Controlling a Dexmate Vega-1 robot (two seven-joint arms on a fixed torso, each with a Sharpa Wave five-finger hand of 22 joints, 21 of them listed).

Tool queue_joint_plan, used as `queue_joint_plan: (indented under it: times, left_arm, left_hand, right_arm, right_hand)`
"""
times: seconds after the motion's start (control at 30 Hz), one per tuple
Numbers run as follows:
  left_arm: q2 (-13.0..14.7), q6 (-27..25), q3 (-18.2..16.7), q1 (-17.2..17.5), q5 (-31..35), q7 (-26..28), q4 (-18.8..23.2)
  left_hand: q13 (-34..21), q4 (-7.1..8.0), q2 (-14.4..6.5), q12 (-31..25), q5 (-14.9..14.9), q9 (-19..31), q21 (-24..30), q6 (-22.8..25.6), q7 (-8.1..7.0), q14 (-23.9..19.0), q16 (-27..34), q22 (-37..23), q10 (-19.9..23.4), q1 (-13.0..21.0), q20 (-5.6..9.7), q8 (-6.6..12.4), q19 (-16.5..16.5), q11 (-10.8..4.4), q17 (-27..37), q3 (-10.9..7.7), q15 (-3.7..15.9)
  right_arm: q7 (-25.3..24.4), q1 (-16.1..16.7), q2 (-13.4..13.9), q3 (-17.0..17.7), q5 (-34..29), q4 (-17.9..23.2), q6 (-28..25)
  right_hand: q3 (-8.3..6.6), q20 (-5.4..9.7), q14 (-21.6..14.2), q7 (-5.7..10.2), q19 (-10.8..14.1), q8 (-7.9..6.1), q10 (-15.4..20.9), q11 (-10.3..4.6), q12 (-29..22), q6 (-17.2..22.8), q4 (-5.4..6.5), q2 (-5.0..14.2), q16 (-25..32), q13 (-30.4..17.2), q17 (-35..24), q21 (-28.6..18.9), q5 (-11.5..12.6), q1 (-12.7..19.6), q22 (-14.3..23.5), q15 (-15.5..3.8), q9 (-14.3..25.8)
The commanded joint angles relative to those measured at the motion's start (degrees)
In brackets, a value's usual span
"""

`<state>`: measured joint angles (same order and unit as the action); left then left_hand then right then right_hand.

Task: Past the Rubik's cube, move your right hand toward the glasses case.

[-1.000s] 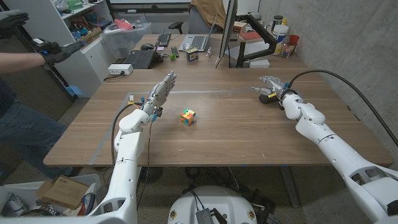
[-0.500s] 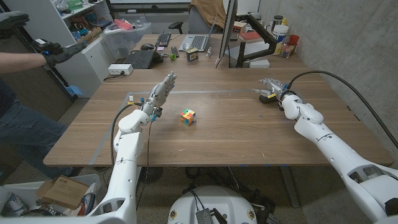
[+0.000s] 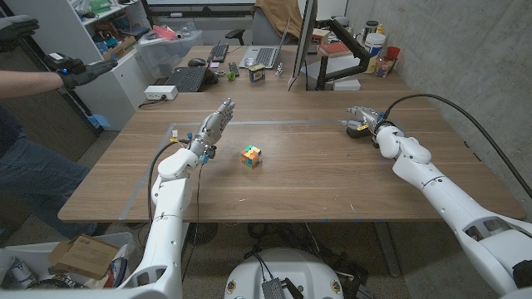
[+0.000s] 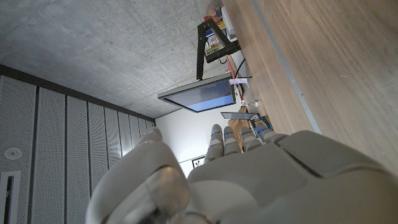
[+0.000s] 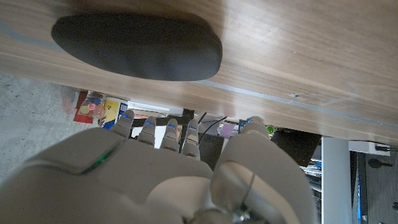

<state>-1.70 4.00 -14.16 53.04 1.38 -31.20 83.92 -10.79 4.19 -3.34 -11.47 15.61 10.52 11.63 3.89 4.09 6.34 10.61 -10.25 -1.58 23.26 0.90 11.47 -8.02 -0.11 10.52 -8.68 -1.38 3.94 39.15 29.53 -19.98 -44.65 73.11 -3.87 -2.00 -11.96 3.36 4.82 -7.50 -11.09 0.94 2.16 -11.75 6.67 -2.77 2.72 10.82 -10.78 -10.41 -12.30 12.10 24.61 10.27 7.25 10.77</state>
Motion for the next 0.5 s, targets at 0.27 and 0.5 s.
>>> queue_joint_plan:
  times: [0.27, 0.5]
  left_arm:
    - [-0.15, 0.16, -0.13, 0.22, -0.03, 0.28, -0.07]
    - [-0.17, 0.1, -0.05, 0.09, 0.07, 0.34, -0.27]
  left_hand:
    - [-0.14, 0.02, -0.53, -0.08, -0.24, 0.3, 0.0, 0.67, 0.18, 0.38, 0.08, -0.34, -0.43, 0.27, -0.18, 0.27, -0.29, -0.11, 0.14, 0.13, -0.09]
    - [-0.14, 0.01, -0.57, -0.08, -0.28, 0.3, 0.01, 0.72, 0.11, 0.4, 0.09, -0.35, -0.47, 0.3, -0.23, 0.26, -0.33, 0.02, 0.15, 0.17, -0.07]
  right_arm:
    - [0.46, -0.87, -0.14, -0.35, 0.6, -1.48, -0.03]
    - [0.43, -1.09, -0.15, -0.47, 0.72, -2.01, 0.02]
  right_hand:
    - [0.02, -0.06, -0.65, 0.27, 1.3, -0.29, 0.62, 0.12, -0.58, 0.64, -0.4, -0.74, 0.33, -0.13, -0.09, -0.35, 0.31, 0.15, 0.21, 0.01, 0.35]
    - [0.02, -0.08, -0.8, 0.27, 2.06, -0.28, 0.57, 0.06, -0.57, 0.6, -0.47, -0.72, 0.33, -0.12, -0.08, -0.53, 0.33, 0.21, 0.22, 0.02, 0.35]
